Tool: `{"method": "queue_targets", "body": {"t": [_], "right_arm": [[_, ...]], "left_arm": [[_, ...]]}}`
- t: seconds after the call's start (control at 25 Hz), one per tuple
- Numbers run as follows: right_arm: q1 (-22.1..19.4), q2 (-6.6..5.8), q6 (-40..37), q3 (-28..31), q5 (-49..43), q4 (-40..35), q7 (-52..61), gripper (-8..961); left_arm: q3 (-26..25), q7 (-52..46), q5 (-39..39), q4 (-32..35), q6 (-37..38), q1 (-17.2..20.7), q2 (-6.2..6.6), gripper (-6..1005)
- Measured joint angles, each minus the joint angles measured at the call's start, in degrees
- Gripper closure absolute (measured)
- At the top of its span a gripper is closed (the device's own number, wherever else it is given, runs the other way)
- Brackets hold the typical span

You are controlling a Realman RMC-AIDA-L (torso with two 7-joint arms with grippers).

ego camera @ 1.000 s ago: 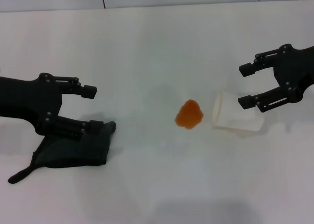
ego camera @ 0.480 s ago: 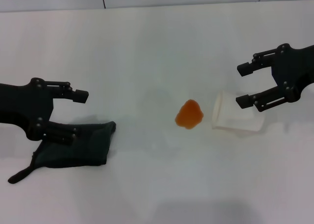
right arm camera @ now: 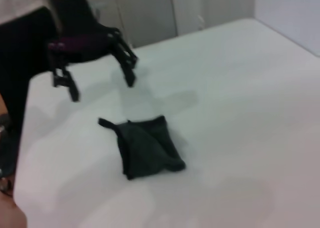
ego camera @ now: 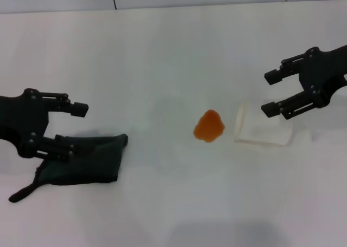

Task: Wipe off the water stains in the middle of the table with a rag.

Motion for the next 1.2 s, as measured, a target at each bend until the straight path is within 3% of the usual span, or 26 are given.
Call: {"method": "queue_targets", "body": {"t": [0.2,0.48,1.0,1.2], "right_arm": [[3.6,-0.03,-0.7,-1.5,-6.2,-0.7,5.6,157],[5.6,1.65,1.8,-5.3,-15.6,-0.6,6.4,157],[13.8,1.70,2.0,-8.7,-27.1,6.3,10.3,158],[14.2,2.33,3.4,-10.5,-28.1,6.9,10.4,158]], "left_arm": [[0.1,-0.2,1.0,0.0,0.5,0.1,0.59,138],[0.4,0.3,3.6,0.0,0.6,0.2,0.21,140],[0.4,0.7,5.3,-0.2,0.4,-0.6,0.05,146],[0.4,0.6,5.6,0.0,0.5,-0.8,0.03,148]]}}
